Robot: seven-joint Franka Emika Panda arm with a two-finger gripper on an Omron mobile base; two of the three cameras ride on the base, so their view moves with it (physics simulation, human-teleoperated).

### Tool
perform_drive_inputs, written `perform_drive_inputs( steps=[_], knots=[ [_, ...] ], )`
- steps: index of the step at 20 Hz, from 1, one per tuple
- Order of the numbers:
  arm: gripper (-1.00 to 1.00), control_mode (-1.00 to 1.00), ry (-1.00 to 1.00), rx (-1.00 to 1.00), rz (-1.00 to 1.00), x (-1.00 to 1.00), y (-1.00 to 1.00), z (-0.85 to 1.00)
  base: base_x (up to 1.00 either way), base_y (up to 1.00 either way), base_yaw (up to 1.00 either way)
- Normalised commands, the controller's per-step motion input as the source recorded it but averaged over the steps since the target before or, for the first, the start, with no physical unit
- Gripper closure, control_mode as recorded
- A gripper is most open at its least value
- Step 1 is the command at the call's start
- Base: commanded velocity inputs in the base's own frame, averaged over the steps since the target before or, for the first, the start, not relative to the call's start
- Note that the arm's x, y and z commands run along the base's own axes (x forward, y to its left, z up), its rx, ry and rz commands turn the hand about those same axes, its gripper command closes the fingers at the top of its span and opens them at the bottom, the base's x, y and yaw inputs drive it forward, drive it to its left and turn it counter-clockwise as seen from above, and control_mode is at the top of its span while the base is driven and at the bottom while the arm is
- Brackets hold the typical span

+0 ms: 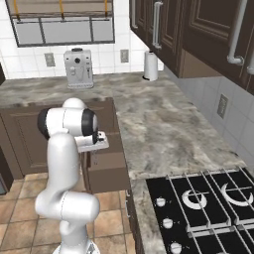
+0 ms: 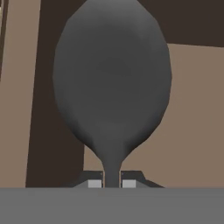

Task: Pick up the metallic utensils from the counter and place them in the open drawer. Make sure not to pick up any wooden utensils.

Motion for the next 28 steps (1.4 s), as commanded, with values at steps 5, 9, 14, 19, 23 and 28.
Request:
perform_drive_inputs(
  steps=[5, 9, 14, 19, 23, 28],
  knots=[
    [1.00, -1.00, 0.00, 0.00, 0.00, -0.35, 0.75, -0.33, 0.00, 0.00, 0.00],
    [1.00, -1.00, -0.01, 0.00, 0.00, -0.42, 0.87, -0.34, 0.00, 0.00, 0.00],
    [1.00, -1.00, -0.01, 0.00, -0.04, -0.48, 0.80, -0.23, 0.00, 0.00, 0.00],
    [1.00, -1.00, -0.12, 0.01, -0.15, -0.33, 0.27, 0.02, 0.00, 0.00, 0.00],
    [1.00, -1.00, -0.17, 0.05, -0.13, -0.02, -0.21, 0.15, 0.00, 0.00, 0.00],
    [1.00, -1.00, -0.01, 0.09, -0.14, 0.18, -0.51, 0.26, 0.00, 0.00, 0.00]
  ],
)
